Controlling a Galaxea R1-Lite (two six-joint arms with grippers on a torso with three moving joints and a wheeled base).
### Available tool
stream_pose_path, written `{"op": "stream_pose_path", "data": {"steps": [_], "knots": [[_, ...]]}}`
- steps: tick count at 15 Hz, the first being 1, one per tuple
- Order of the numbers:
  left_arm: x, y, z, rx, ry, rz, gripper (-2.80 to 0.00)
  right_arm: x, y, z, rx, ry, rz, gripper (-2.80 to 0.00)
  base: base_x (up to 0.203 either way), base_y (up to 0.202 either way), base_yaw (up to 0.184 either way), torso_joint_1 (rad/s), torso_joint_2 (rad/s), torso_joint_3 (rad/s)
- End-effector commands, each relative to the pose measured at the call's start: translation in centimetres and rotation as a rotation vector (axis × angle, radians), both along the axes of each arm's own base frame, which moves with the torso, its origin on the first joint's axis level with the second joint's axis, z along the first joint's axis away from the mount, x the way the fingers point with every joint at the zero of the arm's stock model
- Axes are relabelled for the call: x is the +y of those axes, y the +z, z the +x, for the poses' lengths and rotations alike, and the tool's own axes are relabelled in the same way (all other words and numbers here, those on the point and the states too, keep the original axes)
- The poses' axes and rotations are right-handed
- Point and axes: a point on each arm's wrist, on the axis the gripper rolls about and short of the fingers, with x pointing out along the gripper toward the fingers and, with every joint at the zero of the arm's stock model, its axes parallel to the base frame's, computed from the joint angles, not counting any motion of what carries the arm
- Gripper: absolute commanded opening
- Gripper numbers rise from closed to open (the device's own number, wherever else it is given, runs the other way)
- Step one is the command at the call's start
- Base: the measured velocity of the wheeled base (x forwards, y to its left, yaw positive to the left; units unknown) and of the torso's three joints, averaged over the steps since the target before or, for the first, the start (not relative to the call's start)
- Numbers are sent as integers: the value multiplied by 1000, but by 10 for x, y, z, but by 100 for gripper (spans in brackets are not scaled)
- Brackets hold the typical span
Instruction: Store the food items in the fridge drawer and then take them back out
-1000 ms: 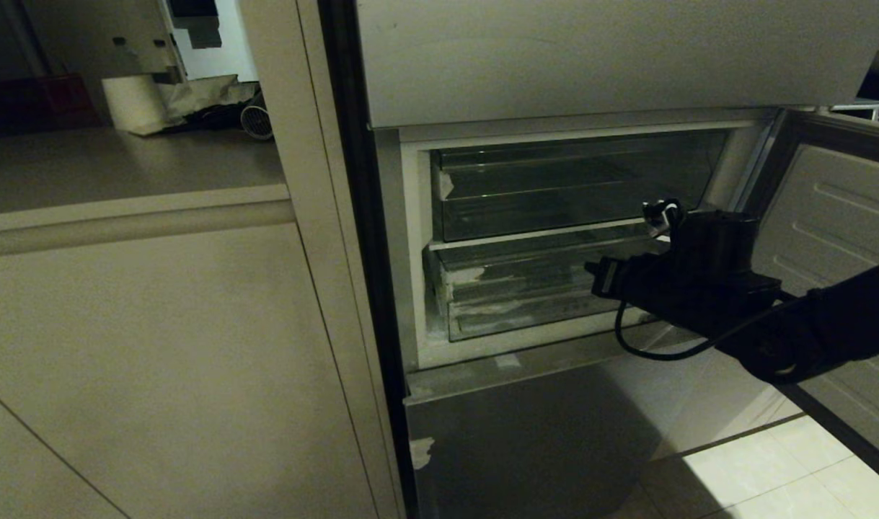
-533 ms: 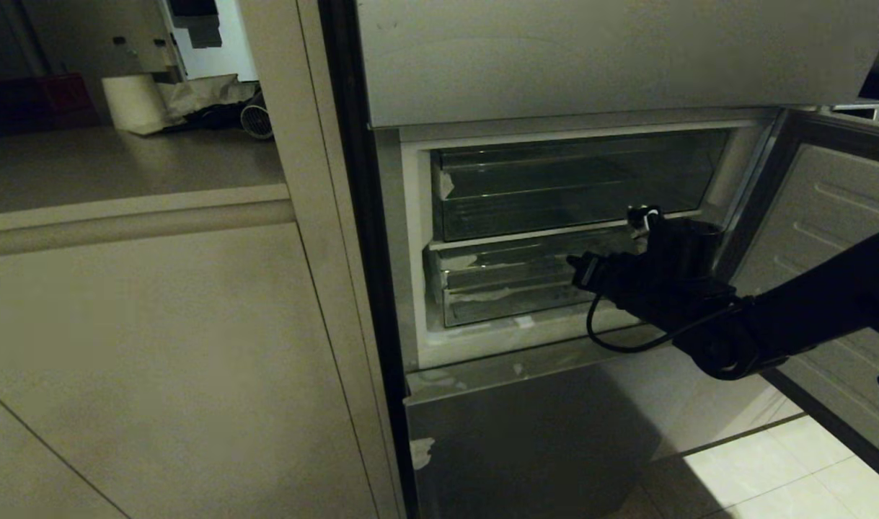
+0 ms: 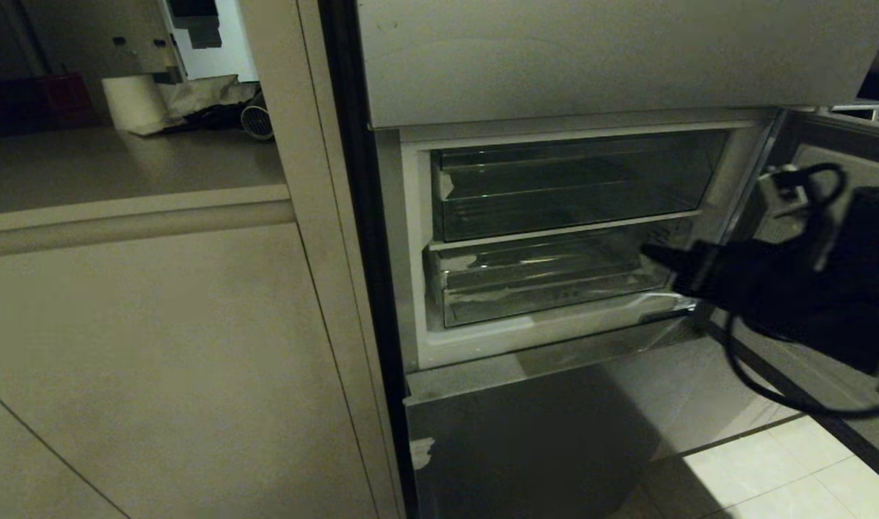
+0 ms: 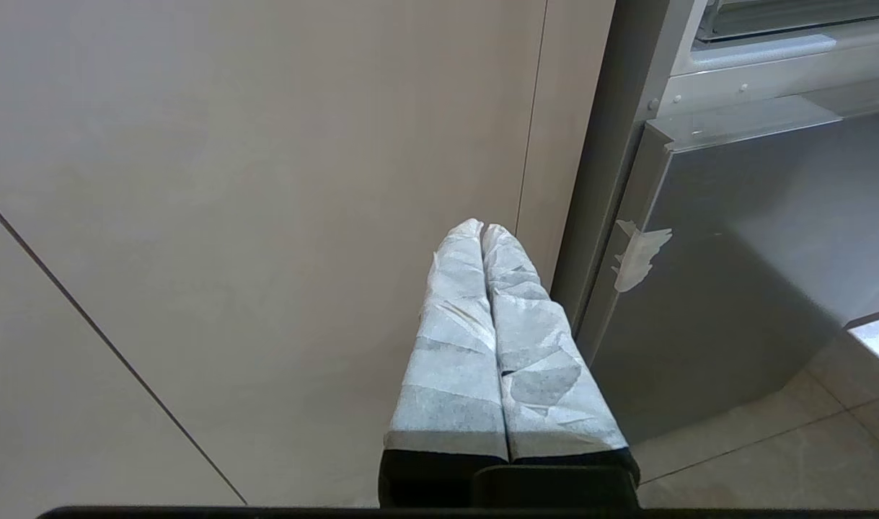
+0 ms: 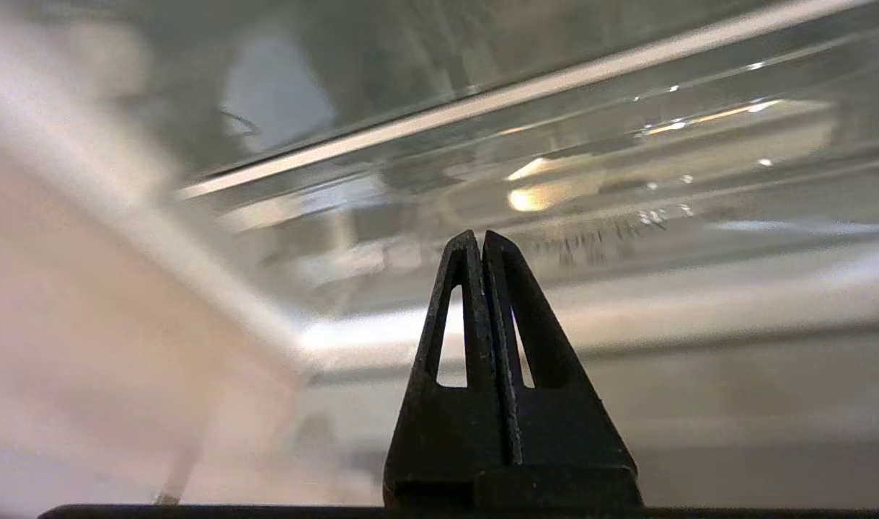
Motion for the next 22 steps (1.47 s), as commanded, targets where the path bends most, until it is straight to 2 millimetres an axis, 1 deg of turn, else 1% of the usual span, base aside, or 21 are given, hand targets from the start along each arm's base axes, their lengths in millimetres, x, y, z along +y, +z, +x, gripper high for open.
{"op": "stream_pose_path", "data": {"steps": [1, 2, 3, 4, 5, 6, 7, 8, 10, 11, 12, 13, 22], "knots": [[0, 0, 0, 2, 0, 0, -280, -35, 37, -110, -187, -52, 0, -280, 0, 0, 0, 0, 0, 0], [0, 0, 0, 2, 0, 0, -280, -45, 30, -141, -201, -89, -38, -280, 0, 0, 0, 0, 0, 0], [0, 0, 0, 2, 0, 0, -280, -52, 19, -168, -214, -121, -78, -280, 0, 0, 0, 0, 0, 0], [0, 0, 0, 2, 0, 0, -280, -57, 3, -195, -229, -154, -121, -280, 0, 0, 0, 0, 0, 0], [0, 0, 0, 2, 0, 0, -280, -60, -15, -218, -244, -192, -161, -280, 0, 0, 0, 0, 0, 0], [0, 0, 0, 2, 0, 0, -280, -62, -37, -237, -259, -227, -201, -280, 0, 0, 0, 0, 0, 0], [0, 0, 0, 2, 0, 0, -280, -63, -60, -250, -270, -255, -244, -280, 0, 0, 0, 0, 0, 0], [0, 0, 0, 2, 0, 0, -280, -63, -85, -259, -276, -278, -292, -280, 0, 0, 0, 0, 0, 0], [0, 0, 0, 2, 0, -1, -280, -64, -119, -271, -293, -341, -353, -280, 0, 0, 0, 0, 0, 0], [0, 0, 0, 0, 0, -4, -280, -65, -131, -272, -266, -370, -380, -280, 0, 0, 0, 0, 0, 0], [0, 0, 0, 0, 0, -4, -280, -65, -143, -271, -212, -391, -413, -280, 0, 0, 0, 0, 0, 0], [0, 0, 0, 0, 0, -4, -280, -65, -148, -270, -179, -403, -436, -280, 0, 0, 0, 0, 0, 0], [0, 0, 0, 0, 0, -4, -280, -66, -148, -270, -174, -405, -412, -280, 0, 0, 0, 0, 0, 0]]}}
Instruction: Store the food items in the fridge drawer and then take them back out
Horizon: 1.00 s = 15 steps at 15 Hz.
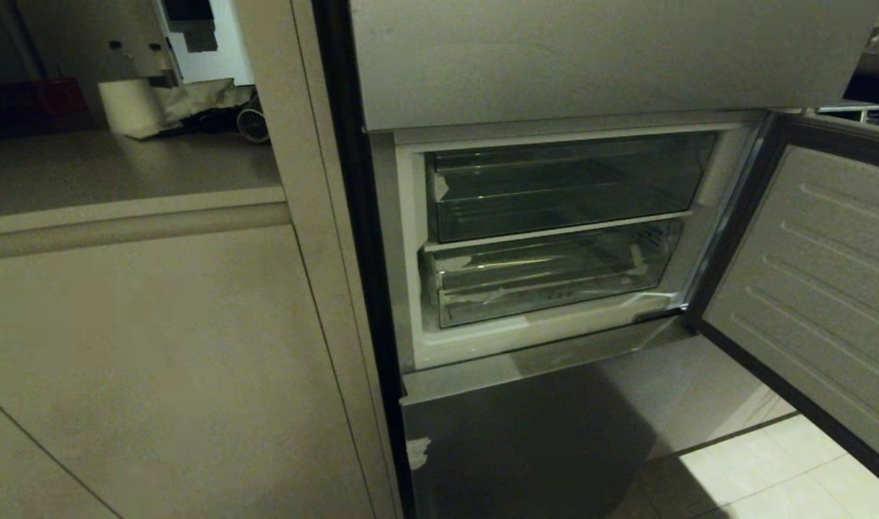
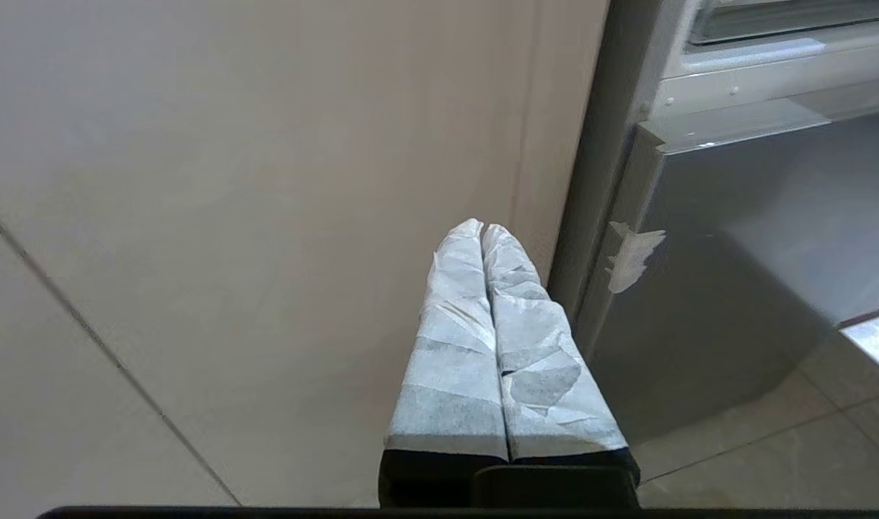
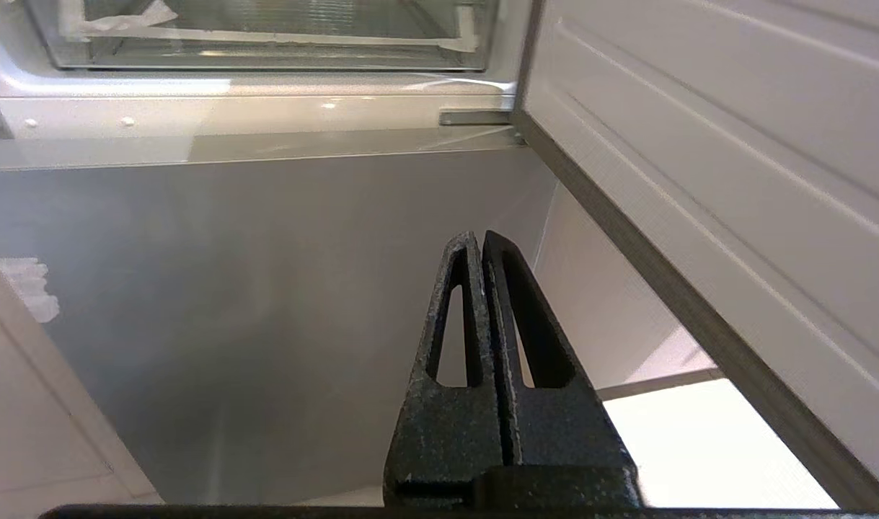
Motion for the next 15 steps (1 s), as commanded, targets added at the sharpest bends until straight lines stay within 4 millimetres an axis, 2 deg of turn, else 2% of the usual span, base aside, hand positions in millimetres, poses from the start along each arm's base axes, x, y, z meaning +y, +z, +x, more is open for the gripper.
{"op": "stream_pose_path", "data": {"steps": [1, 11, 15], "knots": [[0, 0, 0, 2, 0, 0, -280, 0, -9, 2, 30, 0, 0, -280, -6, 6, -57, -1, 5, 11], [0, 0, 0, 2, 0, 0, -280, 0, -8, 2, 26, -5, 37, -280, 1, 6, -162, 2, 3, 2], [0, 0, 0, 2, 0, 0, -280, 0, -8, 2, 25, -4, 52, -280, -1, 0, -23, 1, 2, 1]]}}
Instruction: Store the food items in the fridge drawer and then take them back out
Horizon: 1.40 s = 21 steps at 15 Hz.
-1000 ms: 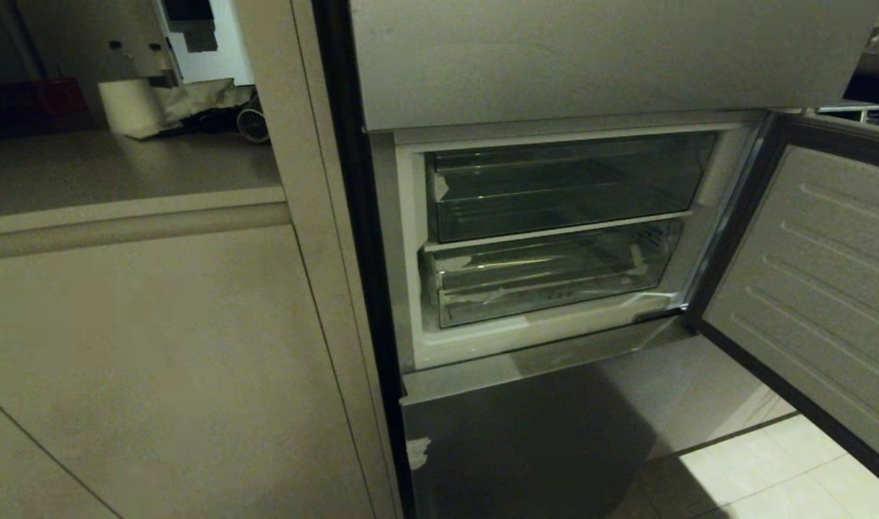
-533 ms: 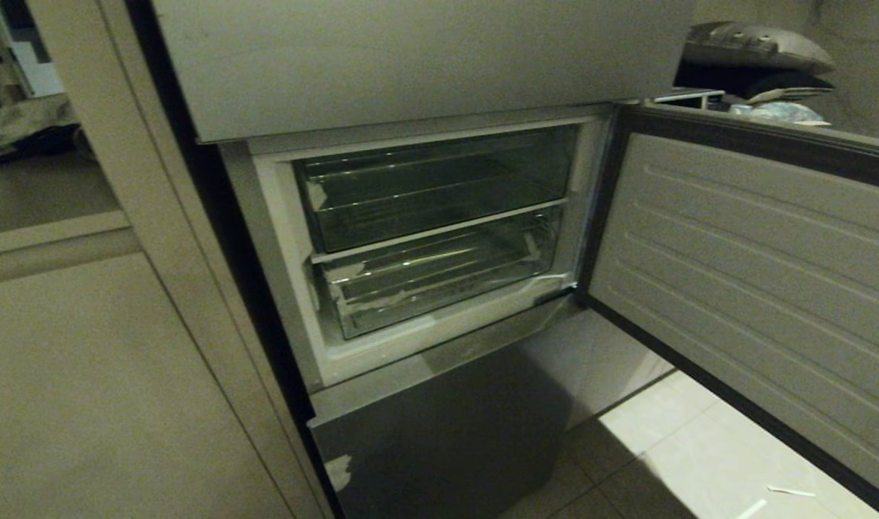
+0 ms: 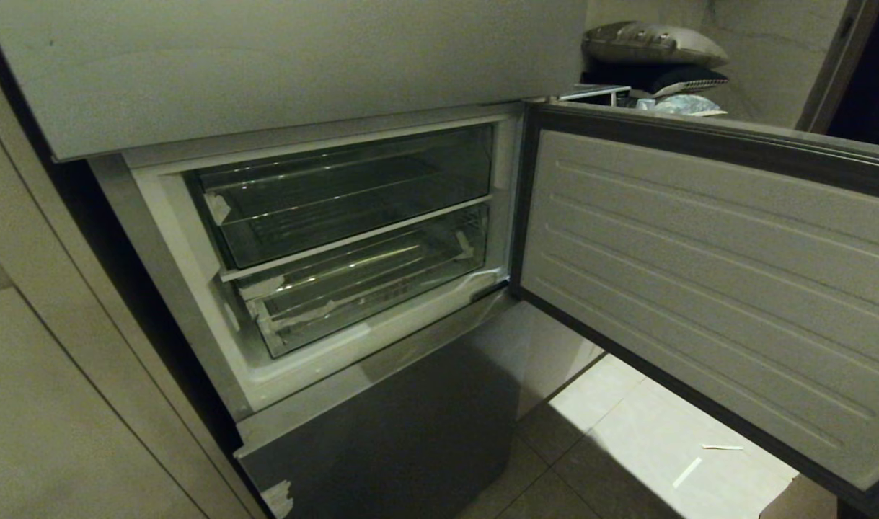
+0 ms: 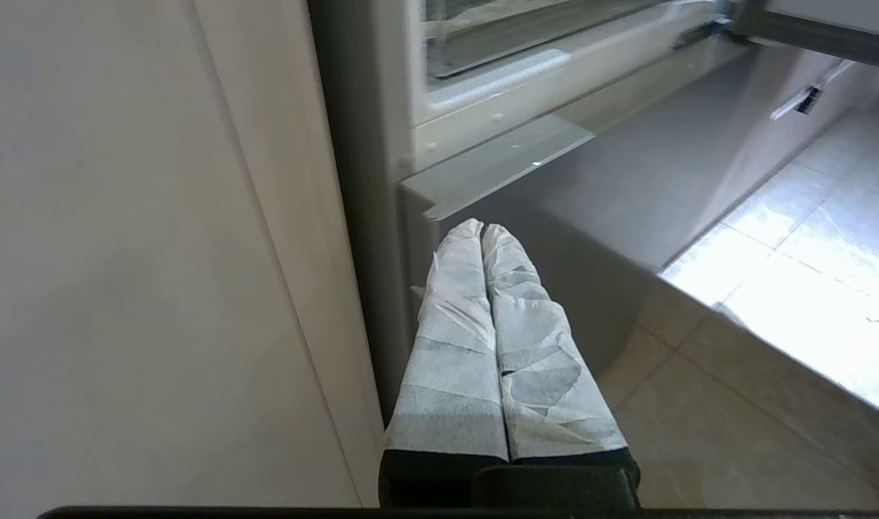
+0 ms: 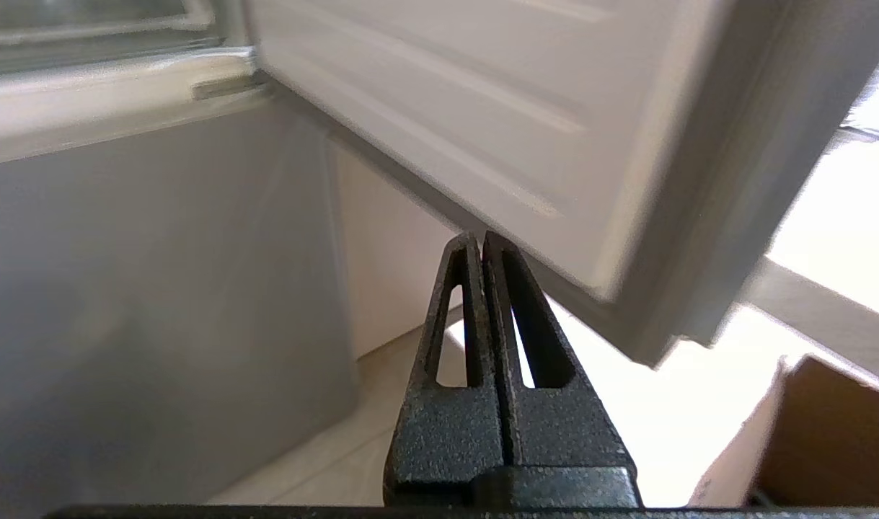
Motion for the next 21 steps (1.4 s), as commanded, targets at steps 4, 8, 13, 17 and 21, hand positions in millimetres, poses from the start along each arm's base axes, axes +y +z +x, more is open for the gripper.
{"op": "stream_pose_path", "data": {"steps": [4, 8, 13, 17, 21], "knots": [[0, 0, 0, 2, 0, 0, -280, 0, -8, 2, 31, 0, -3, -280, 0, 0, 0, 0, 0, 0], [0, 0, 0, 2, 0, 0, -280, 0, -8, 2, 31, -1, 2, -280, 0, 0, 0, 0, 0, 0], [0, 0, 0, 2, 0, 0, -280, 0, -8, 2, 31, -1, 2, -280, -68, 0, 0, 4, 2, 0], [0, 0, 0, 2, 0, 0, -280, 0, -8, 2, 29, 0, 2, -280, -198, 0, 2, -2, 0, 4], [0, 0, 0, 2, 0, 0, -280, 0, -8, 2, 29, 0, 1, -280, -129, 0, 0, -1, 1, 2]]}}
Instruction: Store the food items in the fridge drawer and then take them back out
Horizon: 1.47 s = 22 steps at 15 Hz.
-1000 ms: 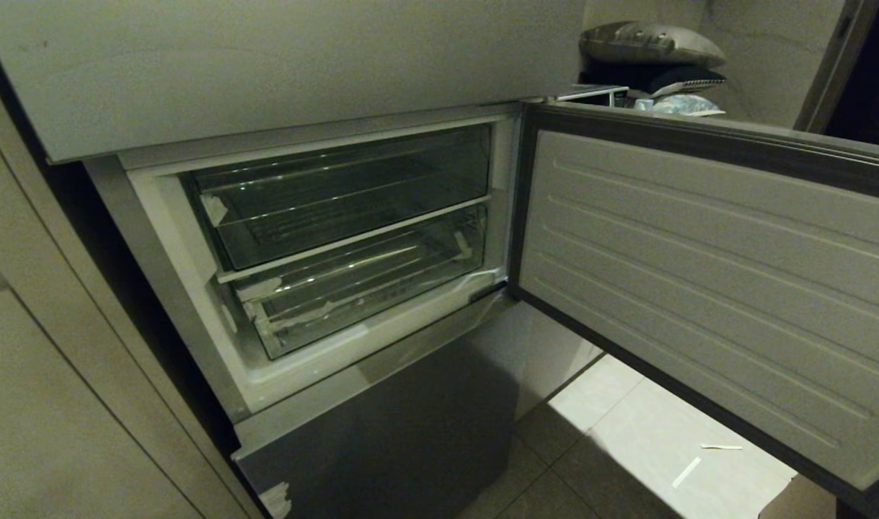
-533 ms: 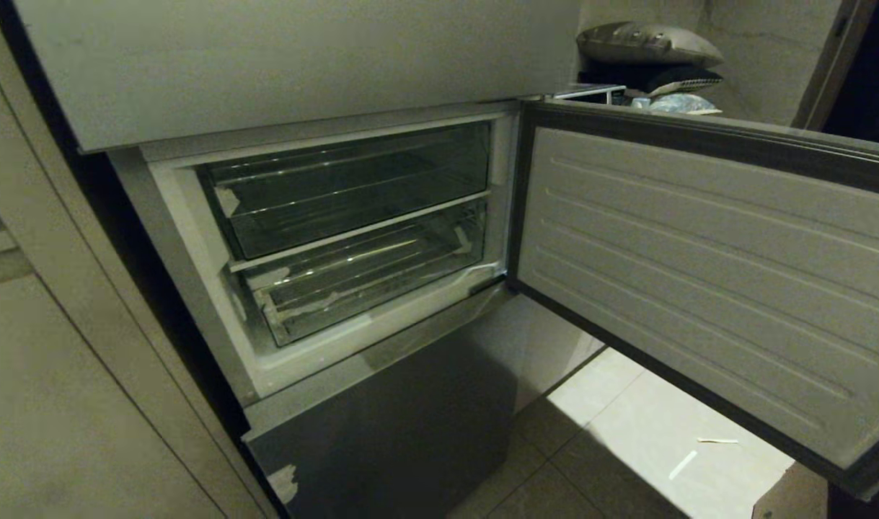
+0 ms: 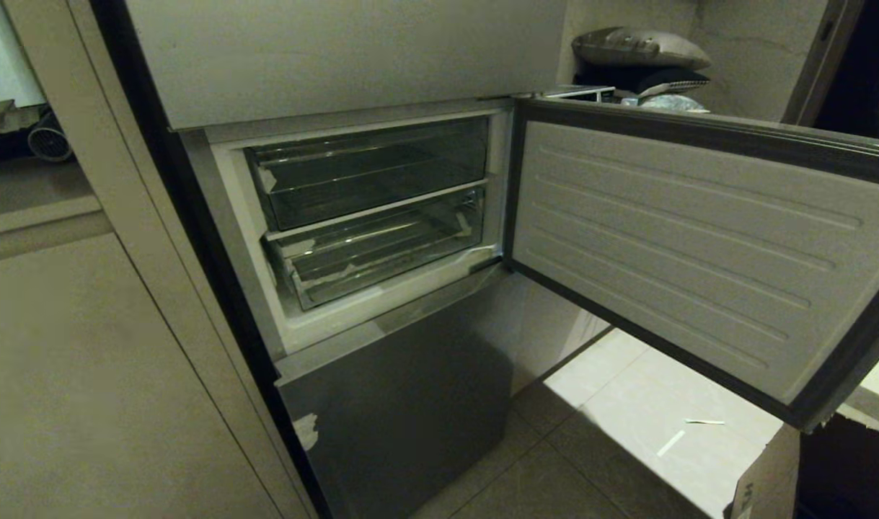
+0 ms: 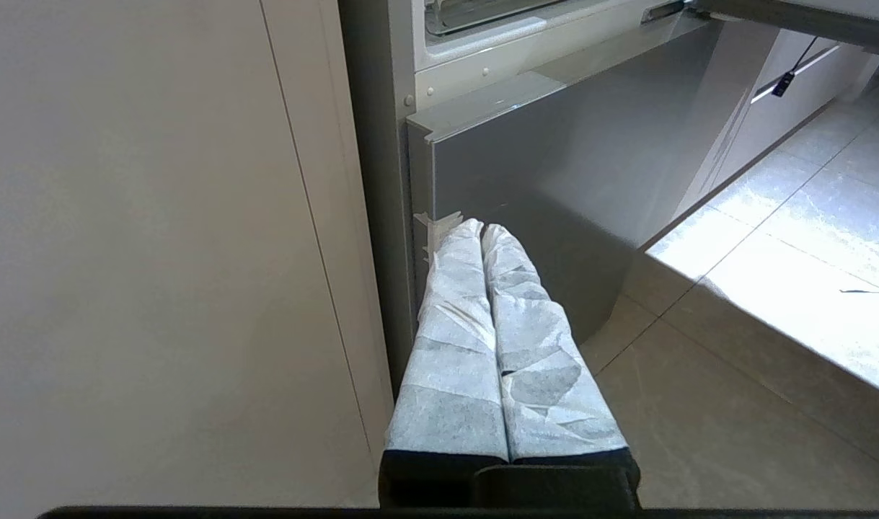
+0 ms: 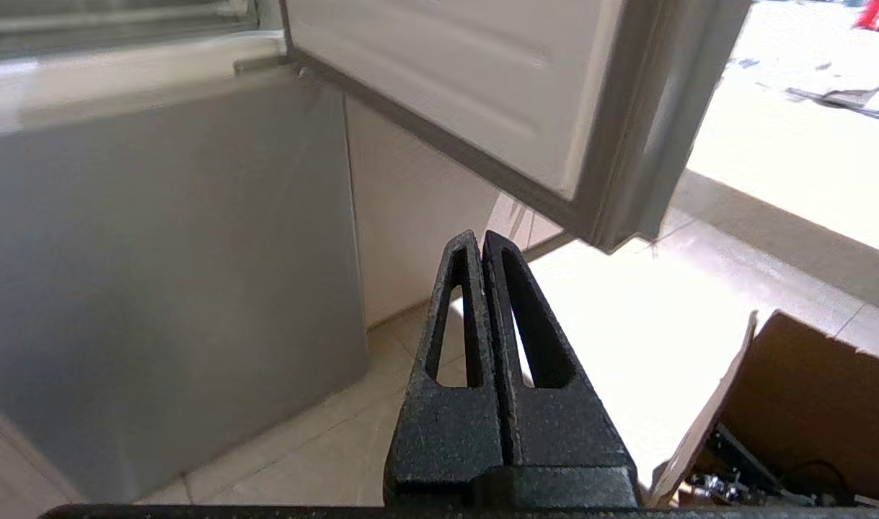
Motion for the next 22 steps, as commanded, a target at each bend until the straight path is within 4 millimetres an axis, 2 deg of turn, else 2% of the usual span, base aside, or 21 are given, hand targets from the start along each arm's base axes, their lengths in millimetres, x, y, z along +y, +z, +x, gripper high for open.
{"op": "stream_pose_path", "data": {"steps": [1, 5, 6, 8, 10, 12, 14, 15, 17, 19, 22], "knots": [[0, 0, 0, 2, 0, 0, -280, 0, -8, 2, 30, 0, 0, -280, 0, 0, 0, 0, 0, 0], [0, 0, 0, 2, 0, 0, -280, 0, -7, 2, 21, -5, 20, -280, 0, 0, 0, 0, 0, 0], [0, 0, 0, 2, 0, 0, -280, -1, 1, 0, -6, -30, 36, -280, 0, 0, 0, 0, 0, 0], [0, 0, 0, 3, 0, 0, -280, -3, 37, -13, -90, -121, 79, -280, 0, 0, 0, 0, 0, 0], [0, 0, 0, 2, 0, 0, -280, -4, 89, -20, -120, -184, 146, -280, 0, 0, 0, 0, 0, 0], [0, 0, 0, 2, 0, 0, -280, -3, 124, 6, -25, -297, 226, -280, 0, 0, 0, 0, 0, 0], [0, 0, 0, 2, 0, 0, -280, -11, 146, 46, 47, -439, 302, -280, 0, 0, 0, 0, 0, 0], [0, 0, 0, 3, 0, 0, -280, -19, 152, 62, 40, -528, 329, -280, 0, 0, 0, 0, 0, 0], [0, 0, 0, 2, 0, 0, -280, -40, 160, 79, -11, -630, 353, -280, 0, 0, 0, 0, 0, 0], [0, 0, 0, 2, 0, 0, -280, -68, 160, 96, 11, -647, 386, -280, 0, 0, 0, 0, 0, 0], [0, 0, 0, 2, 0, 0, -280, -99, 164, 124, 34, -612, 413, -280, 0, 0, 0, 0, 0, 0]]}}
